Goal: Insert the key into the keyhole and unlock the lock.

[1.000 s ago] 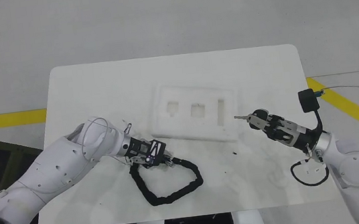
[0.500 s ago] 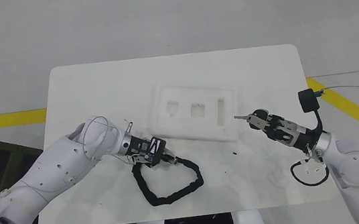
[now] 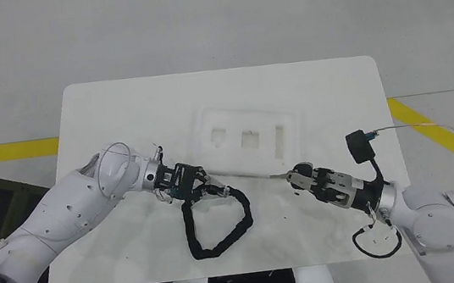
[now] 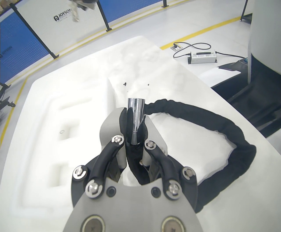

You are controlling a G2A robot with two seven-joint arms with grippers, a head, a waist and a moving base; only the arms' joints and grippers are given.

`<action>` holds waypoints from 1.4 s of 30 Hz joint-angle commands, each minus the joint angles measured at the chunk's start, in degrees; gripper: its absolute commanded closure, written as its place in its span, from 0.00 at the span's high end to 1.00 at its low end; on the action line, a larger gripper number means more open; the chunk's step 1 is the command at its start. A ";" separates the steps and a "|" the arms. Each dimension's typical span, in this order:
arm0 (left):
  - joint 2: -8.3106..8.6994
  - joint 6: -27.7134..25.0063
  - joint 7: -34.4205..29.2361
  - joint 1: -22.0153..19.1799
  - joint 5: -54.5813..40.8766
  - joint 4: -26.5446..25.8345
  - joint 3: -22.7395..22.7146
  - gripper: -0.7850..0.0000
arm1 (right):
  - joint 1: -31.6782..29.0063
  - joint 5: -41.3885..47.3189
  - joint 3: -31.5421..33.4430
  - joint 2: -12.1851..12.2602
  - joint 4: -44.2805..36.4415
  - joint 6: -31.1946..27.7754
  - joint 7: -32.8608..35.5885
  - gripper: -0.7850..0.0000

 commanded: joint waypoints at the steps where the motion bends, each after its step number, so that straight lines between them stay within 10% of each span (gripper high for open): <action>1: -0.45 0.36 -0.02 0.31 -1.76 0.13 -0.38 0.00 | -0.46 -1.20 -0.98 -0.01 -0.95 1.48 0.13 0.00; 19: -4.34 2.88 -8.19 4.31 -14.25 2.70 -3.52 0.00 | 1.73 -6.91 -12.00 -1.44 -1.15 10.52 -11.17 0.00; 42: -5.09 3.22 -8.08 5.23 -13.57 3.41 -4.51 0.00 | 2.93 -8.77 -13.45 -2.04 -1.49 18.06 -16.05 0.00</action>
